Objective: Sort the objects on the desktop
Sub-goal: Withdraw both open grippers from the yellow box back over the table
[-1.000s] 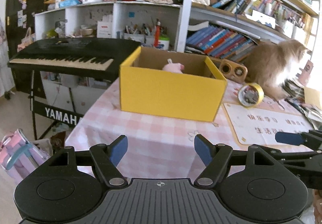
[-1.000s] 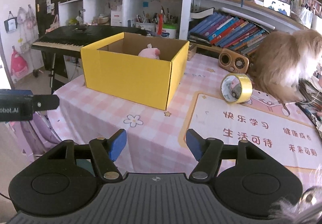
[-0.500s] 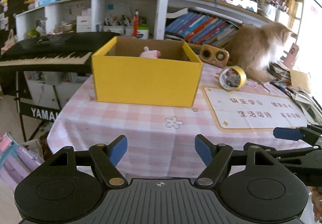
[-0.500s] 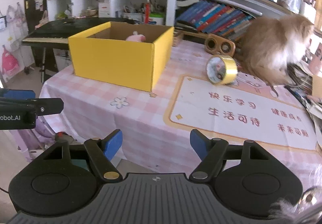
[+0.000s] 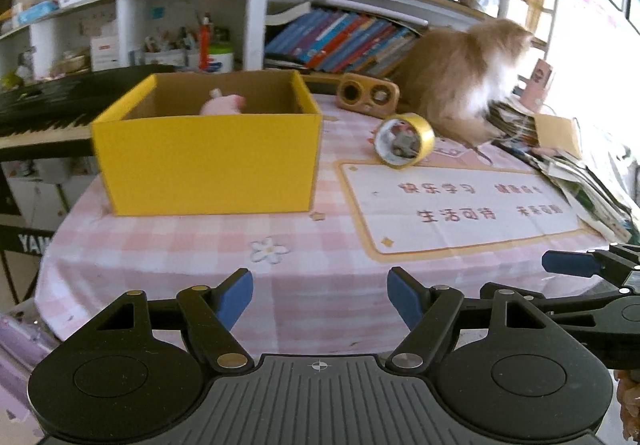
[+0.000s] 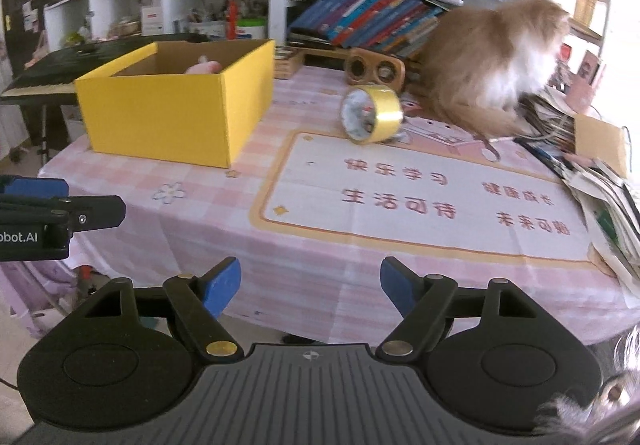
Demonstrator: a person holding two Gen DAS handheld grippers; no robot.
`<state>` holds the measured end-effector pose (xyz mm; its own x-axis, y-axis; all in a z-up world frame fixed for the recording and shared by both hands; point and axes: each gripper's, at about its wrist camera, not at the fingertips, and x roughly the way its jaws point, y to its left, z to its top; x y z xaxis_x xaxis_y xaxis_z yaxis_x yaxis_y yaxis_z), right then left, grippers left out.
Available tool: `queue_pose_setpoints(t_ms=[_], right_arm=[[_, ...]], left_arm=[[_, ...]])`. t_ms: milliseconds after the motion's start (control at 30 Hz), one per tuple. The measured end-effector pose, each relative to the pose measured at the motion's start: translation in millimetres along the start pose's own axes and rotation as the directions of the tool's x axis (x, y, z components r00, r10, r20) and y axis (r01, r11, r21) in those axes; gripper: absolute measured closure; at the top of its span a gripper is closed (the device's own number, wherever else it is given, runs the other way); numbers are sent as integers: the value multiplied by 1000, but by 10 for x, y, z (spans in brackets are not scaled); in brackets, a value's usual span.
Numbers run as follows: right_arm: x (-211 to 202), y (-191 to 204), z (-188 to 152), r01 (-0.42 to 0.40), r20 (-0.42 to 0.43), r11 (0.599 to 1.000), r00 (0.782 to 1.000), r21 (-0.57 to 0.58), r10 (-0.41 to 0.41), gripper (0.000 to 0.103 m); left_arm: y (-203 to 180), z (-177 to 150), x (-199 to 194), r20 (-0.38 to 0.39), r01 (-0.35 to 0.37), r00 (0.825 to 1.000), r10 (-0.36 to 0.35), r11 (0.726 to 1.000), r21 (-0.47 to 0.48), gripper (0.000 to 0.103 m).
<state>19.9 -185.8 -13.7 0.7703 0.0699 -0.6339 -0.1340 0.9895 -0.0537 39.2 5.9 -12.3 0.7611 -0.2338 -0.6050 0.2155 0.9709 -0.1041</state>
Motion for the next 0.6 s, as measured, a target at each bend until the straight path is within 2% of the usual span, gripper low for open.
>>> queue_pose_setpoints(t_ms=[200,600], right_arm=[[55,-242,7,35,-16,999,999,30,-34,27],[336,-713,158,43,-48,999,998,34,-41,27]], left_arm=[[-201,76,162,-16,32,999,-32,999,22,27],[-562,330,607,-41,51,998,-50,998,30,27]])
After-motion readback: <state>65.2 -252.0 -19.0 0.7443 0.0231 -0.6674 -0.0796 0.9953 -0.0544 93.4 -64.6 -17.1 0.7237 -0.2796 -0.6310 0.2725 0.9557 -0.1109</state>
